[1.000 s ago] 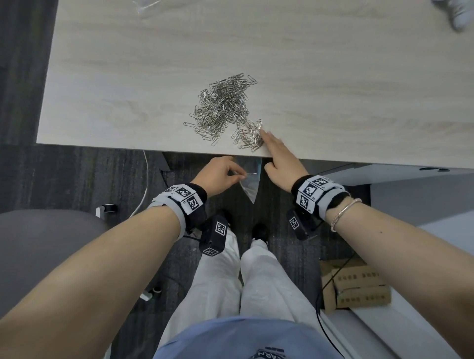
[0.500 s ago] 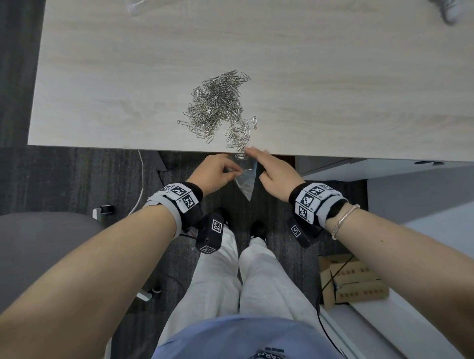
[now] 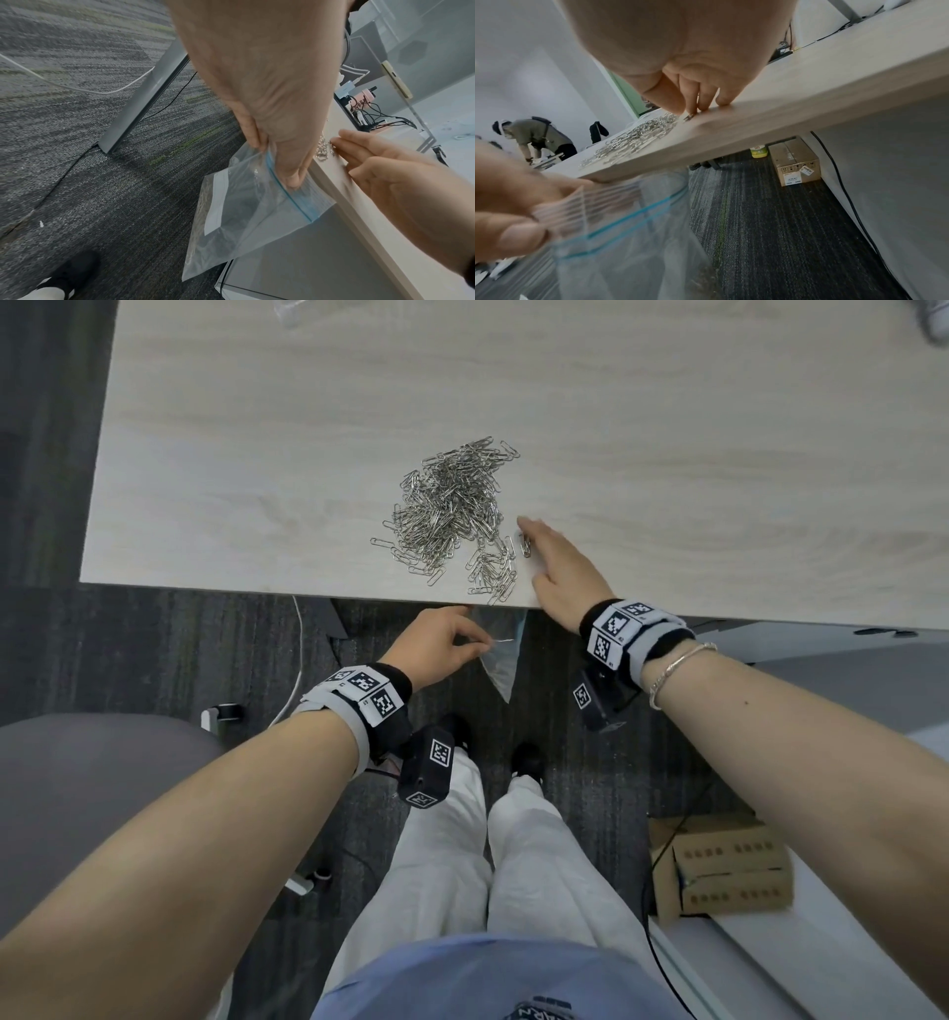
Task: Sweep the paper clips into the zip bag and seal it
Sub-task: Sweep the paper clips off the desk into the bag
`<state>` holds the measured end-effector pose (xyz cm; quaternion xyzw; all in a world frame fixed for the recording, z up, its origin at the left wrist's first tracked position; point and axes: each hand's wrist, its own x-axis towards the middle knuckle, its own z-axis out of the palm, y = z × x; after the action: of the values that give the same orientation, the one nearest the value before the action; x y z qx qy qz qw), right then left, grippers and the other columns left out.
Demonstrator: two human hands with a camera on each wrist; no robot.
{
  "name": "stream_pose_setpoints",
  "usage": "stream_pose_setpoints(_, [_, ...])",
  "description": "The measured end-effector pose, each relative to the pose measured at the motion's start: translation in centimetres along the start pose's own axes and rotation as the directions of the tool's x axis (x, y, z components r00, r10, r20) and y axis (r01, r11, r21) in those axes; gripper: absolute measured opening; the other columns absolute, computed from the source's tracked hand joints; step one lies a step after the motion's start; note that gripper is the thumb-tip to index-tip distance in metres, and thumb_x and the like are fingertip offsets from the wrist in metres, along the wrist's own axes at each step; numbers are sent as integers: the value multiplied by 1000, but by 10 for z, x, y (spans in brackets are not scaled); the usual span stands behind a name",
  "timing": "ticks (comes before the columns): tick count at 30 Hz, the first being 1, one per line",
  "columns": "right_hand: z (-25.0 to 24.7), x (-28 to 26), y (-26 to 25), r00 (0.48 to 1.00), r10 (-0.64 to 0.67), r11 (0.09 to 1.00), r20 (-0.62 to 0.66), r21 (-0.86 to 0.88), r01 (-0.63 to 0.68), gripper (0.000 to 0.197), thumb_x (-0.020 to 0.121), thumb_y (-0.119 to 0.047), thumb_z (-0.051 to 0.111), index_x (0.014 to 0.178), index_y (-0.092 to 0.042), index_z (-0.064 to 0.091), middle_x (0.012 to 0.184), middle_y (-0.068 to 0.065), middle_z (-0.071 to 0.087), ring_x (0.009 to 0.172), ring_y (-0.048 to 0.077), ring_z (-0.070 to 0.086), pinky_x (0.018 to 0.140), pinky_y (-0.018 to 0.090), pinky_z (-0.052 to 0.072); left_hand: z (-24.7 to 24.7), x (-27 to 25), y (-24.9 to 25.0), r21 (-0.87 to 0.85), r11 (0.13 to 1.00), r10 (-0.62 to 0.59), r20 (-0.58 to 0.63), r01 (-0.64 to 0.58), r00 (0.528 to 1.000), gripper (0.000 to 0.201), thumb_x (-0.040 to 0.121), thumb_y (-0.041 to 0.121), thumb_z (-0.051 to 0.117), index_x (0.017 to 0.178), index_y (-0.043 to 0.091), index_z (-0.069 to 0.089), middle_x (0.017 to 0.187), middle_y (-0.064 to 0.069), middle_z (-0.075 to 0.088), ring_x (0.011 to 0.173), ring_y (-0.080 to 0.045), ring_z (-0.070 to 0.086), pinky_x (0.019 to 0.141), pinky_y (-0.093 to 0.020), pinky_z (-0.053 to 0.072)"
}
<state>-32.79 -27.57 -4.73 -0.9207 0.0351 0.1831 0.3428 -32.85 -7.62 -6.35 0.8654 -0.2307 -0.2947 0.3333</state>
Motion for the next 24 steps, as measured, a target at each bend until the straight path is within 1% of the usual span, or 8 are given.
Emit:
stream_pose_setpoints(3, [5,-3,3,999,8,1000,46,-20,-7,72,84,3,34,149,-19,15,158,8,12,146,25,9,120,35,10,0,0,-1,11,1000,0,0,0,1000,14,85,23,67,95,15,75,71,9,46,69,-8,46,63,-16,29])
stream_pose_setpoints(7, [14,-26,1,996,-27,998,88,-45,31,73,84,3,36,149,-21,14,158,7,11,146,22,10,119,29,8,1,1,1,10,1000,1,5,-1,1000,14,85,22,67,95,16,75,75,2,50,70,-11,48,66,-19,32])
stream_pose_setpoints(11, [24,-43,-5,991,-45,998,123,-38,50,73,85,4,35,149,-22,12,158,6,9,146,23,8,118,29,8,2,3,-1,3,1000,19,8,-19,1000,13,84,22,68,94,16,75,81,-2,58,76,-14,54,69,-22,35])
stream_pose_setpoints(14, [30,-52,-9,987,-45,999,154,14,44,72,87,5,35,149,-21,10,158,7,8,146,22,7,117,27,7,3,4,-3,4,1000,25,20,-25,1000,14,83,21,69,94,15,75,87,-7,63,82,-17,58,73,-26,41])
stream_pose_setpoints(16, [35,-56,-12,982,-57,997,181,62,46,72,87,4,36,150,-19,10,158,7,8,146,20,8,117,26,9,2,4,-4,-1,1000,32,21,-32,999,14,84,21,68,94,14,74,88,-6,64,82,-16,58,75,-28,44])
stream_pose_setpoints(20, [37,-63,-13,973,-94,990,212,121,69,70,88,-1,38,150,-19,11,157,6,17,144,18,19,117,28,17,2,4,-4,3,999,50,4,-50,999,14,84,20,68,93,12,74,81,4,55,75,-11,52,71,-24,38])
stream_pose_setpoints(22, [35,-64,-14,971,-107,985,212,155,74,71,86,0,38,149,-20,13,154,5,25,141,18,27,114,25,21,2,4,-5,-4,999,51,-1,-51,999,13,84,19,68,92,12,74,80,4,55,75,-11,52,71,-23,38])
stream_pose_setpoints(24, [30,-59,-15,982,-108,982,152,169,82,71,83,2,37,148,-19,19,152,6,32,139,18,32,114,25,23,3,4,-6,-11,999,47,1,-47,999,12,84,21,69,91,13,75,81,2,58,74,-12,53,71,-25,39])
